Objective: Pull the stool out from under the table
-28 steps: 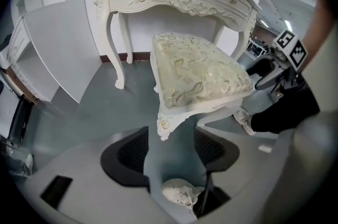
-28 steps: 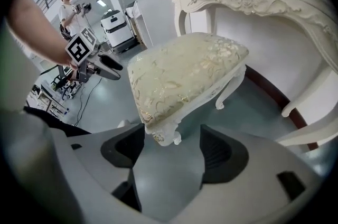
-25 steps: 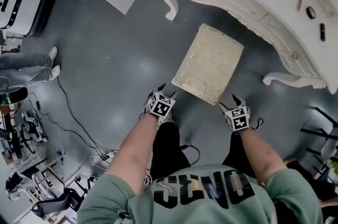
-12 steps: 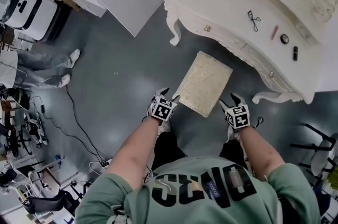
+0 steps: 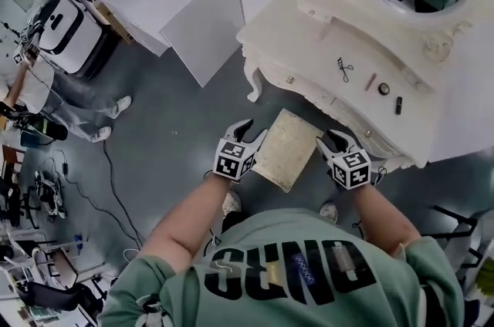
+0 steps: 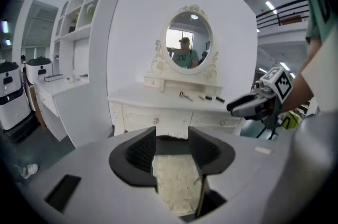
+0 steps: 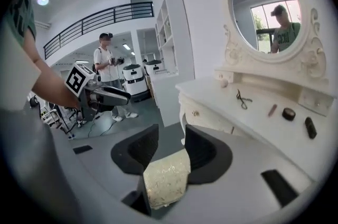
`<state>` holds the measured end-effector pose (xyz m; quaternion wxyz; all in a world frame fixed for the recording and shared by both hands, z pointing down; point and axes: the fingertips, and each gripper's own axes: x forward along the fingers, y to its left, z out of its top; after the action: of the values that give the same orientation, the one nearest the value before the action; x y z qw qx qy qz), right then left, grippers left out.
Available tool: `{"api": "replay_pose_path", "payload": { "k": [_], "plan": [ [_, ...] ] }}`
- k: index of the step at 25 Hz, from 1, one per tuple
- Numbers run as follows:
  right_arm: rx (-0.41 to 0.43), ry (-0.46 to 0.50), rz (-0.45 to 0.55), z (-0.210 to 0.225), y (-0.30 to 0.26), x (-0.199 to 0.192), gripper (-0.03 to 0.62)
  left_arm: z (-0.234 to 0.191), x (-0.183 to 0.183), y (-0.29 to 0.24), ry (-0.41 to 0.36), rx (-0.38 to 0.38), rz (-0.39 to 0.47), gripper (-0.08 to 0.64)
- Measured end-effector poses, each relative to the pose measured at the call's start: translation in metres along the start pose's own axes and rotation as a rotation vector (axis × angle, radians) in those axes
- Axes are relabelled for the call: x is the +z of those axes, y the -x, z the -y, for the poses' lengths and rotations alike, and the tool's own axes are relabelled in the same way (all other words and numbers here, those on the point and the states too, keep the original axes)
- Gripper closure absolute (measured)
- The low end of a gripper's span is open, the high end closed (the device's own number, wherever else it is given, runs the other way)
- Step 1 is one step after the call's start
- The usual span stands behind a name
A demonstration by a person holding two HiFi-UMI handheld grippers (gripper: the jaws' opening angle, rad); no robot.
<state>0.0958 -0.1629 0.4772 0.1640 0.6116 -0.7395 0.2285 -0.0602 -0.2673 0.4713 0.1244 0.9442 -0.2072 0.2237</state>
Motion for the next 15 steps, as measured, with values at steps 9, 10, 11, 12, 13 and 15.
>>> {"api": "replay_pose_path", "payload": {
  "k": [9,10,11,12,13,15],
  "plan": [
    [0.020,0.133,0.278,0.003,0.092,0.158,0.583,0.046,0.152,0.065,-0.013,-0.031,0.292,0.501],
    [0.022,0.138,0.302,0.003,0.100,0.172,0.594,0.048,0.162,0.071,-0.010,-0.020,0.312,0.523],
    [0.027,0.140,0.320,0.003,0.108,0.184,0.597,0.049,0.171,0.077,-0.002,-0.013,0.330,0.540],
    [0.034,0.135,0.335,0.003,0.114,0.193,0.597,0.051,0.178,0.083,0.010,-0.012,0.347,0.549],
    [0.043,0.126,0.347,0.002,0.119,0.200,0.597,0.053,0.185,0.088,0.019,-0.018,0.362,0.551],
    [0.063,0.104,0.369,0.002,0.126,0.213,0.597,0.057,0.197,0.097,0.017,-0.030,0.386,0.551]
  ]
}}
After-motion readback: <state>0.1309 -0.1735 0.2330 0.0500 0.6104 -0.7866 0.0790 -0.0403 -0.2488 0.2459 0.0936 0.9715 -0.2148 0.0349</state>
